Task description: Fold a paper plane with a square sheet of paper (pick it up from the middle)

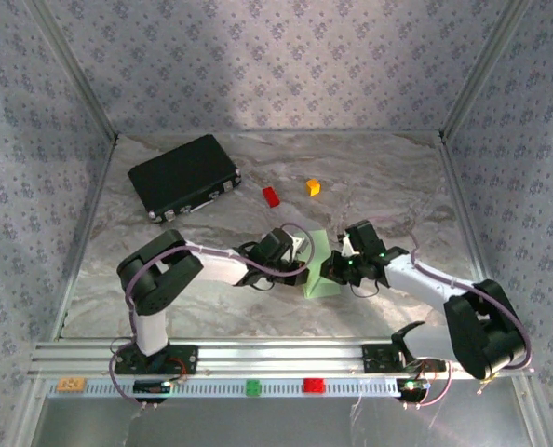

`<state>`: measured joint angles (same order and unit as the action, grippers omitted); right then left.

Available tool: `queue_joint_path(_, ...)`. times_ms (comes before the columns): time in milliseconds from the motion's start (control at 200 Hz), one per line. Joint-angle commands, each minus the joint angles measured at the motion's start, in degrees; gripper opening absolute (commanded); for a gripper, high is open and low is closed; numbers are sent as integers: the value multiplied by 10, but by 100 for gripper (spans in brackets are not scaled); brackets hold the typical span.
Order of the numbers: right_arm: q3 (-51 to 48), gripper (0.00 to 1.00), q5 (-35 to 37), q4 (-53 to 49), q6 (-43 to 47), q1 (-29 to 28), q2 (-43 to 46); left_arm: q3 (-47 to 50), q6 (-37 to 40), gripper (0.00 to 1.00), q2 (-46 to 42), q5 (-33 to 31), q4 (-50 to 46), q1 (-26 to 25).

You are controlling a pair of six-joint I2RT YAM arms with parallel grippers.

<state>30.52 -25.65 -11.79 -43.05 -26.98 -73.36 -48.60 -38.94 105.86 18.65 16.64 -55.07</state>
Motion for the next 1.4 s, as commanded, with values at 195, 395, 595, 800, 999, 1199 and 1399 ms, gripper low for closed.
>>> queue_joint_path(195, -20, 4, 34, -30, 4, 3, -37, -20, 15, 1, -19, -13, -40, -9)
queue_joint_path(395, -31, 4, 52, -38, 8, 6, -43, -38, 35, 2, -17, -14, -59, -7)
queue_joint_path(595, -31, 3, 55, -40, 15, 10, -46, -50, 48, 2, -16, -15, -69, -2)
queue_joint_path(800, -31, 3, 54, -41, 15, 11, -43, -42, 46, 2, -20, -28, -77, 0)
queue_joint_path(999, -33, 3, 51, -37, 15, 12, -42, -41, 46, 2, -19, -34, -76, 1)
queue_joint_path(1199, -34, 3, 49, -37, 15, 13, -41, -44, 49, 2, -18, -30, -71, 3)
queue_joint_path(1399, -35, 3, 47, -36, 16, 15, -40, -44, 49, 2, -15, -34, -79, 6)
